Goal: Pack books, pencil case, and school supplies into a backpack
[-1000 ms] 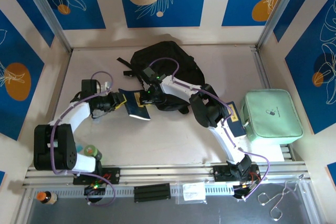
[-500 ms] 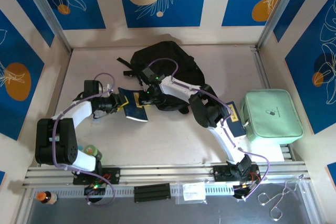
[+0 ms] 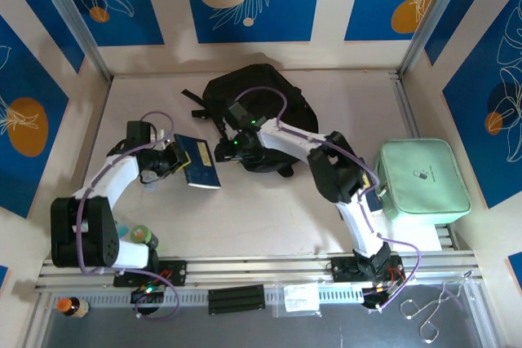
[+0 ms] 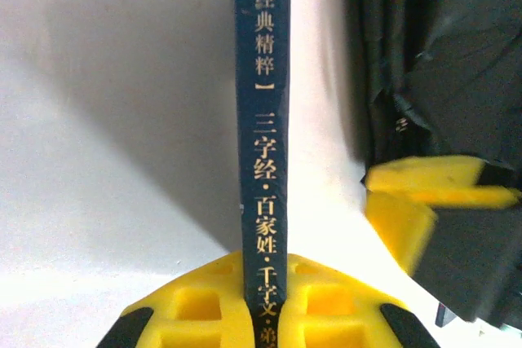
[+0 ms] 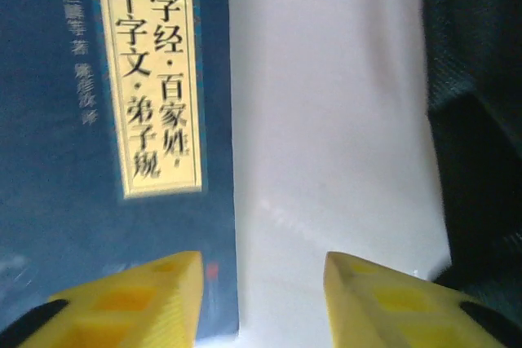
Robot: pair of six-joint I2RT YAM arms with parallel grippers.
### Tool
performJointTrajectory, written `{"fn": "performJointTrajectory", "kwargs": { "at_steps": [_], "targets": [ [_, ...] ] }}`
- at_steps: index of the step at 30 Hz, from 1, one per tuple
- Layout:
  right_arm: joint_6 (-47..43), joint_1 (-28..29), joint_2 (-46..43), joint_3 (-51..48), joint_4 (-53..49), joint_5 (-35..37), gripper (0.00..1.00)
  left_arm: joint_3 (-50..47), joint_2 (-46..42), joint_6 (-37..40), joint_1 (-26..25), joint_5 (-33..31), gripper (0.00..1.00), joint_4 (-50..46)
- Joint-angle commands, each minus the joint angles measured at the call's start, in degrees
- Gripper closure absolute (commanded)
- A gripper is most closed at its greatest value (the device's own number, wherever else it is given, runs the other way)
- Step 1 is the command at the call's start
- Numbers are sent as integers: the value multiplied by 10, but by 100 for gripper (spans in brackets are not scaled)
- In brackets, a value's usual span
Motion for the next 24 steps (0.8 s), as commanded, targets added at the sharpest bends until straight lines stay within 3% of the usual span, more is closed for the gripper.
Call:
{"fn": "performJointTrajectory", "kwargs": {
  "at_steps": [1, 9, 14, 24],
  "targets": [
    [10, -18, -110, -68, 110, -14, 47, 34, -52, -14, -3, -22, 100, -12],
    [101, -81, -253, -271, 321, -92, 29, 35, -111, -186, -21, -28, 100, 149],
    [163, -126, -296, -390, 475, -120, 20, -27, -100, -308, -81, -76, 100, 341],
    [337, -194, -284, -498, 676, -215, 12, -68, 9, -440, -213, -202, 100, 651]
  ]
}}
